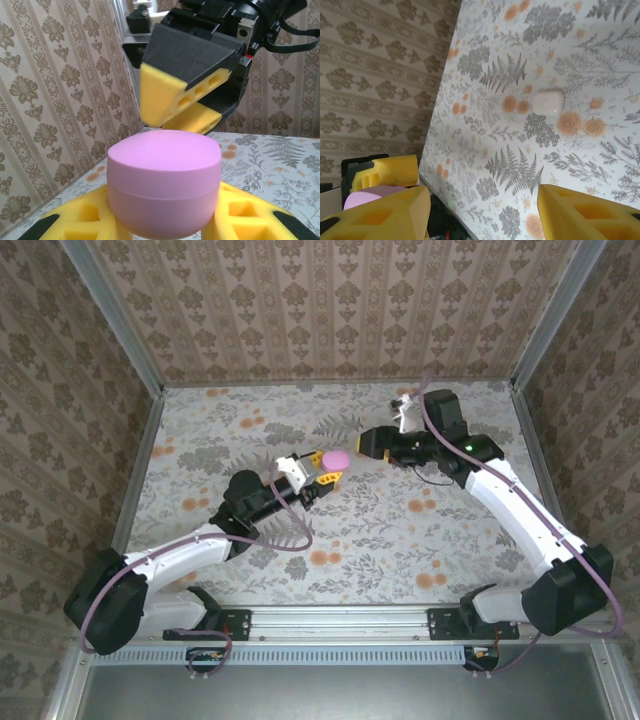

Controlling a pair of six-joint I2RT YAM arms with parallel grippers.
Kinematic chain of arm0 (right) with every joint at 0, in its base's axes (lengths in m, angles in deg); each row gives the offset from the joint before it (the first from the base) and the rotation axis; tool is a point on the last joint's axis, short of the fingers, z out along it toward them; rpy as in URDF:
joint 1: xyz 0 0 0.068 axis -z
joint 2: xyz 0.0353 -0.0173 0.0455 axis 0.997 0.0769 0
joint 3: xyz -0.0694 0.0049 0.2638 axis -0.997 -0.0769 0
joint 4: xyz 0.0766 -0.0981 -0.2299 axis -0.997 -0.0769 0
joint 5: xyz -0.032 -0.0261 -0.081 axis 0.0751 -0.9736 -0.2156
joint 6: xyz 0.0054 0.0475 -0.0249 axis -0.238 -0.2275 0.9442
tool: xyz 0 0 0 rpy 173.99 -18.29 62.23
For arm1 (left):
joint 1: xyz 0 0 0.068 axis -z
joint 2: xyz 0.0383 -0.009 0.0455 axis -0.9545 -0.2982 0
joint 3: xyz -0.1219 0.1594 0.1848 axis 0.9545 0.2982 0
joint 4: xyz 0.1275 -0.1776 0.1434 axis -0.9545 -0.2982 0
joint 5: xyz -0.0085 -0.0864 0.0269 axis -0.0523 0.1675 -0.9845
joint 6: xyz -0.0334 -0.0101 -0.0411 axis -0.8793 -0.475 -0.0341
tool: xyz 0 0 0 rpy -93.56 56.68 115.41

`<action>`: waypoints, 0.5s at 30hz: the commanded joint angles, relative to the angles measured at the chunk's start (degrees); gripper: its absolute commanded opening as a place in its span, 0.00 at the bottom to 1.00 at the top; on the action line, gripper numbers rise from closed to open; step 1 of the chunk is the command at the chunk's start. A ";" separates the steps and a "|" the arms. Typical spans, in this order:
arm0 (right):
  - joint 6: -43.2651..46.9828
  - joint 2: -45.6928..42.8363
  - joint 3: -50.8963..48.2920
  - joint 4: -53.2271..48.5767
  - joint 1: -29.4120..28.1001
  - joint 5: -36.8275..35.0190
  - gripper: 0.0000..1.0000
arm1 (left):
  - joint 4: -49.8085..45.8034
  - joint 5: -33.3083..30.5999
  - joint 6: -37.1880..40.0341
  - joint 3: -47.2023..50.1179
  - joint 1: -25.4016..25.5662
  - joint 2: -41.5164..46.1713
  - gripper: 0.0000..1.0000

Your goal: Insert the wireless bluetooth earbuds into the charging case

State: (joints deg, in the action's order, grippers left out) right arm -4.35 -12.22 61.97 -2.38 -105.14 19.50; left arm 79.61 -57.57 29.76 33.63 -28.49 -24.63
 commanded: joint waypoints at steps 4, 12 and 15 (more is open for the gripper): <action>-13.06 -0.43 -5.42 13.63 1.82 9.42 0.60 | 3.23 -1.17 -1.80 -2.32 0.40 -1.55 0.32; -29.79 1.45 -12.62 31.71 0.50 15.58 0.60 | 5.86 -1.76 -2.99 -2.35 0.52 -2.59 0.32; -30.47 1.89 -12.69 32.91 -0.36 16.53 0.61 | 6.22 -1.85 -3.32 -2.38 0.50 -2.75 0.32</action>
State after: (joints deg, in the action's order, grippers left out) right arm -30.38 -10.43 49.54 24.44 -104.66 32.15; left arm 82.08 -58.99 28.04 32.98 -28.38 -27.10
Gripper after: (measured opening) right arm 0.605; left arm 0.336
